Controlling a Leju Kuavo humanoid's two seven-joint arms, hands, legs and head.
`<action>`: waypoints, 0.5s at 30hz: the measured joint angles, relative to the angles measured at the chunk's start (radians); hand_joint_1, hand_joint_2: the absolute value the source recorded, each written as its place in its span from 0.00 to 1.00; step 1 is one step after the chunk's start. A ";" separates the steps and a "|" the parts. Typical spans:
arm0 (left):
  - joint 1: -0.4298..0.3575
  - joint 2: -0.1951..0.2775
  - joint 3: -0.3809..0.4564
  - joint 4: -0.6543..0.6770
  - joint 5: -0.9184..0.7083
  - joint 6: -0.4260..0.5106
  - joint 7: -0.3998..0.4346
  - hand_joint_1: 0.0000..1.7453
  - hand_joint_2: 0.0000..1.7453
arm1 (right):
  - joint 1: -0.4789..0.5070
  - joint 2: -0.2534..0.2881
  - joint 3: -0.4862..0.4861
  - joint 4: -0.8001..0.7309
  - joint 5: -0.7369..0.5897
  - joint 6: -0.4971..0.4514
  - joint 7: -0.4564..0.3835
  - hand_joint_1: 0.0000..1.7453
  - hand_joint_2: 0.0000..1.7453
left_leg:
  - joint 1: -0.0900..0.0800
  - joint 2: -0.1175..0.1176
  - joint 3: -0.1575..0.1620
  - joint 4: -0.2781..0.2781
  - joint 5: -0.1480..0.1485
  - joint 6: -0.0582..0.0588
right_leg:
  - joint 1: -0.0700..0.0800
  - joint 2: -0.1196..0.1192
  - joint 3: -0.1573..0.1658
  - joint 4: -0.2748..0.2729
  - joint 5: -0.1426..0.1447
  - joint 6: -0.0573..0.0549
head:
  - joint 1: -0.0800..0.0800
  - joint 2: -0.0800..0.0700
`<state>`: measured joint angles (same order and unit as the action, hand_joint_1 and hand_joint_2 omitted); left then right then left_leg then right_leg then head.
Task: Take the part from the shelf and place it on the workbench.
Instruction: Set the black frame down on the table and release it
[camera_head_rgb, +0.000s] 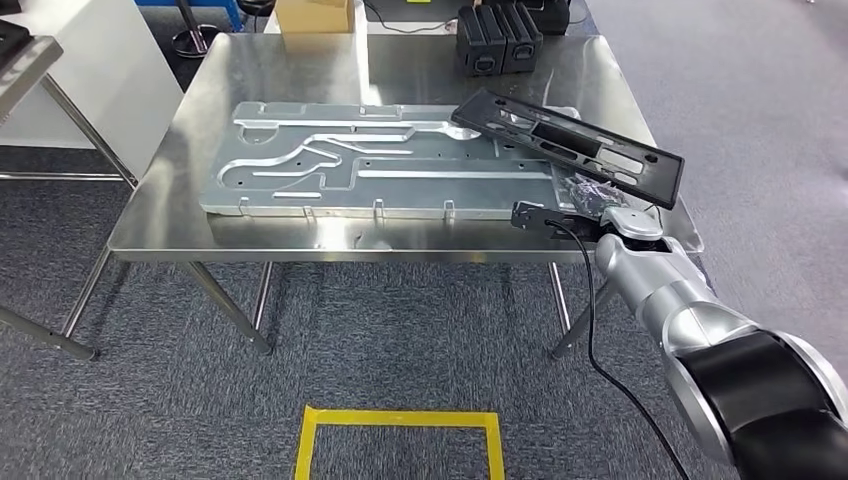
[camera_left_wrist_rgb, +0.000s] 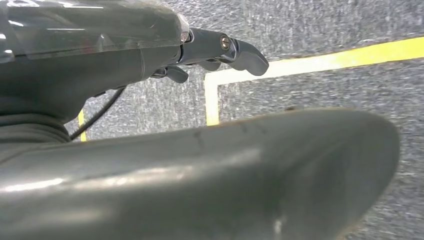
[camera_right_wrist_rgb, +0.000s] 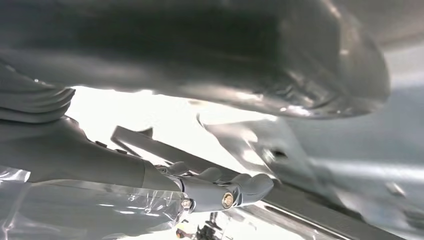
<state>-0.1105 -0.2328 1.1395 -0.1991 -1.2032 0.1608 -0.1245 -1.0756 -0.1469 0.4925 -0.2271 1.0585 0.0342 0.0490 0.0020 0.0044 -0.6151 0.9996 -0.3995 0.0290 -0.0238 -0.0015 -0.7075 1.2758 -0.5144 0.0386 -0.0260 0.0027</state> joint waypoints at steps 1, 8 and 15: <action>0.000 0.000 0.000 0.000 0.000 -0.001 0.000 0.00 0.00 | -0.001 0.000 0.000 0.000 0.001 0.000 0.001 0.00 0.00 | 0.000 0.000 -0.013 0.006 0.006 -0.004 | -0.001 0.000 0.048 -0.060 0.022 0.000 | 0.000 0.000; 0.001 0.000 0.001 0.000 0.000 -0.005 0.001 0.00 0.00 | -0.004 0.002 0.000 -0.001 0.006 0.006 0.003 0.00 0.00 | -0.001 -0.003 -0.061 0.042 0.018 -0.043 | 0.006 0.000 0.145 -0.246 0.031 -0.042 | 0.001 0.000; 0.005 -0.005 0.005 0.000 0.007 0.034 -0.009 0.00 0.00 | -0.003 0.004 -0.001 0.000 0.009 0.010 0.010 0.00 0.00 | 0.002 -0.005 -0.092 0.297 -0.126 -0.052 | 0.013 0.000 0.057 -0.246 0.101 -0.058 | -0.001 0.000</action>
<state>-0.1060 -0.2378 1.1447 -0.1991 -1.1959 0.1949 -0.1338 -1.0782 -0.1432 0.4919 -0.2274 1.0676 0.0446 0.0586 0.0042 -0.0001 -0.7074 1.2961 -0.5253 -0.0225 -0.0105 -0.0020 -0.6508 1.0297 -0.4139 -0.0199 -0.0274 0.0026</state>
